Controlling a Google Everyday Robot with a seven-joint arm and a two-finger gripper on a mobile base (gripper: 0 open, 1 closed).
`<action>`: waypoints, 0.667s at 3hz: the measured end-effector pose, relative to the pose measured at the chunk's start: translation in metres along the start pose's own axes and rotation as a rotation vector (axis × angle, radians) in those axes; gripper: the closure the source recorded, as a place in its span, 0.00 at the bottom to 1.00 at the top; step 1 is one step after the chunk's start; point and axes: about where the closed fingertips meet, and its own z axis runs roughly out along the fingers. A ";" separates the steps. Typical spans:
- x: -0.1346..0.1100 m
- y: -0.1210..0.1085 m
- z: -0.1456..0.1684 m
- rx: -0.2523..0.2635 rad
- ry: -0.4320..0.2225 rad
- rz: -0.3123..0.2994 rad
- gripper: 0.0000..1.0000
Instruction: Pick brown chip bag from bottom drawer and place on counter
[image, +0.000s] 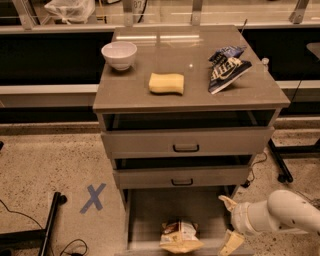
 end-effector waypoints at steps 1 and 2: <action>0.013 0.015 0.078 -0.025 -0.023 -0.095 0.00; 0.032 0.017 0.138 -0.006 0.029 -0.173 0.00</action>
Offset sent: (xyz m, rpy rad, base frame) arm 0.0254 0.0773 -0.1999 -0.1588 -0.1594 0.1704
